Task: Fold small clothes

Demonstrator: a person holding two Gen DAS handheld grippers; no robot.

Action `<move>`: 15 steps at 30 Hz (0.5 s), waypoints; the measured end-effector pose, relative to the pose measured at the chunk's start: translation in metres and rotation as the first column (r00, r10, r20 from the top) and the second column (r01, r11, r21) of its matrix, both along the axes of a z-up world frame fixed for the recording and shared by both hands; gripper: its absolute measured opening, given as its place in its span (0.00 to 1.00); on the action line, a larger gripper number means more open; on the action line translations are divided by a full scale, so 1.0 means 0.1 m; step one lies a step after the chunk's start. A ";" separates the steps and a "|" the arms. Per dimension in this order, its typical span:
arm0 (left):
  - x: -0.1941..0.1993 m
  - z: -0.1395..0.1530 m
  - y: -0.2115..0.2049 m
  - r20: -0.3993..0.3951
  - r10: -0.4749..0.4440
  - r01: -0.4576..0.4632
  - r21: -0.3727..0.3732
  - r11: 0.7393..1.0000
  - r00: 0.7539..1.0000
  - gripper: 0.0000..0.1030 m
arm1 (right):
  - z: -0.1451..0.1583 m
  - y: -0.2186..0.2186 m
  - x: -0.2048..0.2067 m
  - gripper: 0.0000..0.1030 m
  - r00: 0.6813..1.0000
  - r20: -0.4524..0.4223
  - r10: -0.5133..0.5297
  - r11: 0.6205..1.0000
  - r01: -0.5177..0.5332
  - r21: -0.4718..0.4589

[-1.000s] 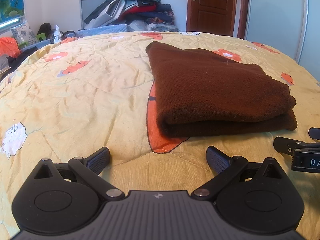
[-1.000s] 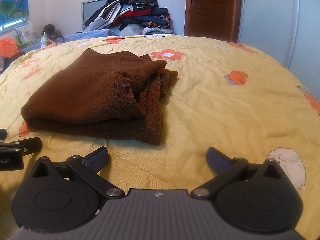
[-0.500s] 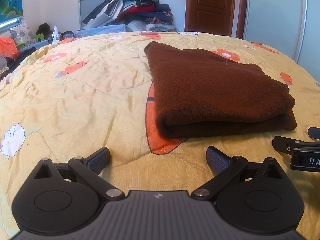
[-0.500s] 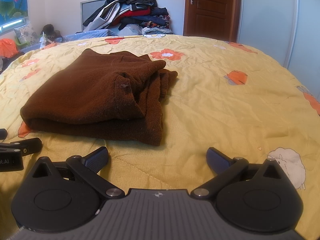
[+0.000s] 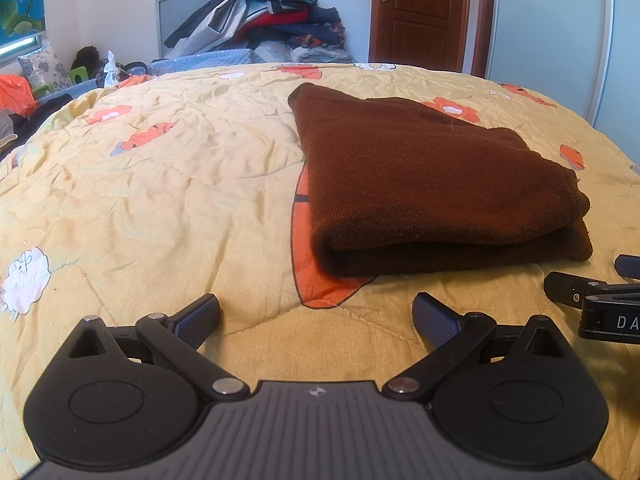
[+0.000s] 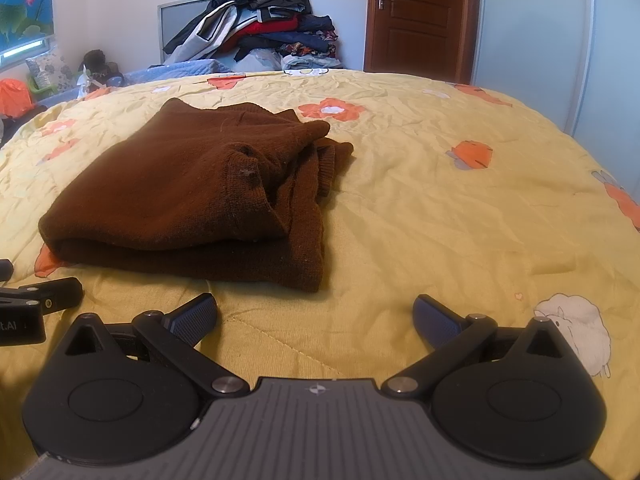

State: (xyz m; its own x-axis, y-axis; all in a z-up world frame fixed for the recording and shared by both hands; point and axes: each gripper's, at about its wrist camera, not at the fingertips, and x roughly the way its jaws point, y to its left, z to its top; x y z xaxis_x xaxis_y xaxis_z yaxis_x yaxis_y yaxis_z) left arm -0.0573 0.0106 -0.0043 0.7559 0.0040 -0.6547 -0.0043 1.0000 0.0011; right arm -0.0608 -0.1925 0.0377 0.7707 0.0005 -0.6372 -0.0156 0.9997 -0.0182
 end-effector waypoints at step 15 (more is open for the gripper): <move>-0.01 0.00 0.02 0.000 0.000 0.000 0.000 1.000 1.000 1.00 | 0.00 0.00 0.01 1.00 1.000 0.000 0.000 1.000 0.000 0.001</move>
State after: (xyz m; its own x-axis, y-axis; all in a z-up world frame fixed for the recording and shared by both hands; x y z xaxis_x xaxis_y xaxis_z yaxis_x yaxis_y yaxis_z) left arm -0.0582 0.0122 -0.0043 0.7560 0.0042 -0.6545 -0.0046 1.0000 0.0011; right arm -0.0602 -0.1929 0.0376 0.7708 0.0010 -0.6370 -0.0159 0.9997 -0.0176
